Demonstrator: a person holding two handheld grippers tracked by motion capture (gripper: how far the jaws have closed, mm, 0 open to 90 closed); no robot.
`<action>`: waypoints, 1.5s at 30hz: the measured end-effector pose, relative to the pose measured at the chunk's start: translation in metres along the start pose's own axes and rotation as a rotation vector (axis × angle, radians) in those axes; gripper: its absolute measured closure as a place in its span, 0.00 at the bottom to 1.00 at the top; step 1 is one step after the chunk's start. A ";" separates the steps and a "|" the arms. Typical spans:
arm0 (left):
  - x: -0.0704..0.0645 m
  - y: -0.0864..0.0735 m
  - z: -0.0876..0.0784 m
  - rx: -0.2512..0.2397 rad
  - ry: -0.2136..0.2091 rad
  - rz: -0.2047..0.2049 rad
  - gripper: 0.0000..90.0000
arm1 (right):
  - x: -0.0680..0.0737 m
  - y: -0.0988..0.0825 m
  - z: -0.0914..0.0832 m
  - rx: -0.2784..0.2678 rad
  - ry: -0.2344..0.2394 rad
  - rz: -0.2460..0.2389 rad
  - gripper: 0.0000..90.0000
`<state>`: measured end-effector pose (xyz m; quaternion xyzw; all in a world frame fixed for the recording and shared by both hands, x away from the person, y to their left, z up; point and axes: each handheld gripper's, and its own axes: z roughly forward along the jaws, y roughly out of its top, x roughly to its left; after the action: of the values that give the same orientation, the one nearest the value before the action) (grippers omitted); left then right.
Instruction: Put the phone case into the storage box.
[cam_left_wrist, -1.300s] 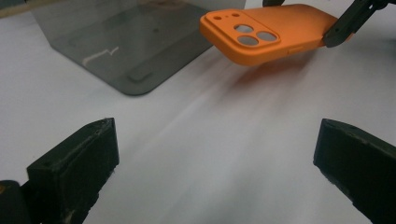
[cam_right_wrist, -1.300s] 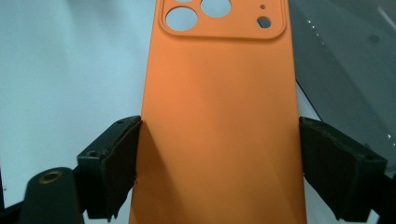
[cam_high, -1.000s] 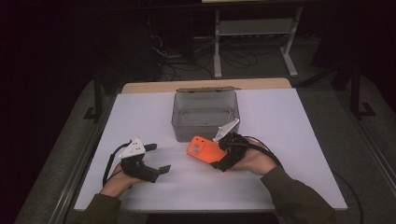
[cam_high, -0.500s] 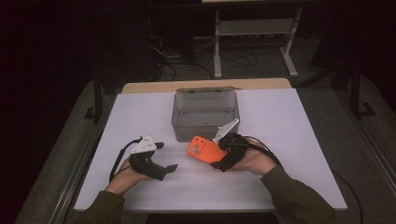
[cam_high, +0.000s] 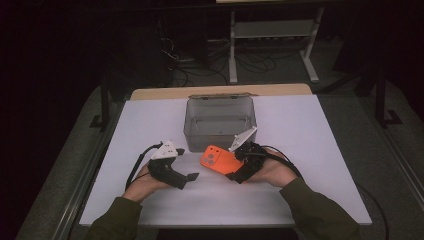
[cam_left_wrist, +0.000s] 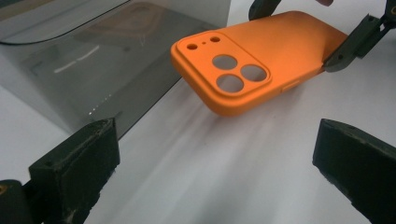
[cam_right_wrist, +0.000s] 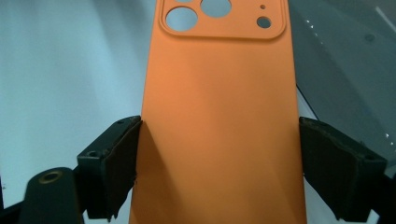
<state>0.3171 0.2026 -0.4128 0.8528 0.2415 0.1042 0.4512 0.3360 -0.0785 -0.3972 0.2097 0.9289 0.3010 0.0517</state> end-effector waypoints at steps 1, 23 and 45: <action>0.000 0.001 0.001 -0.002 0.000 -0.004 0.00 | 0.000 0.000 0.000 0.001 0.001 0.000 0.17; -0.006 0.008 0.015 -0.023 -0.002 0.047 0.00 | -0.001 -0.001 -0.002 -0.001 -0.004 0.003 0.17; -0.014 0.009 0.014 -0.006 0.031 0.187 0.00 | 0.000 -0.001 0.000 0.002 -0.006 0.001 0.17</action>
<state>0.3136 0.1818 -0.4131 0.8684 0.1676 0.1597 0.4385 0.3358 -0.0790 -0.3975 0.2110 0.9290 0.2993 0.0540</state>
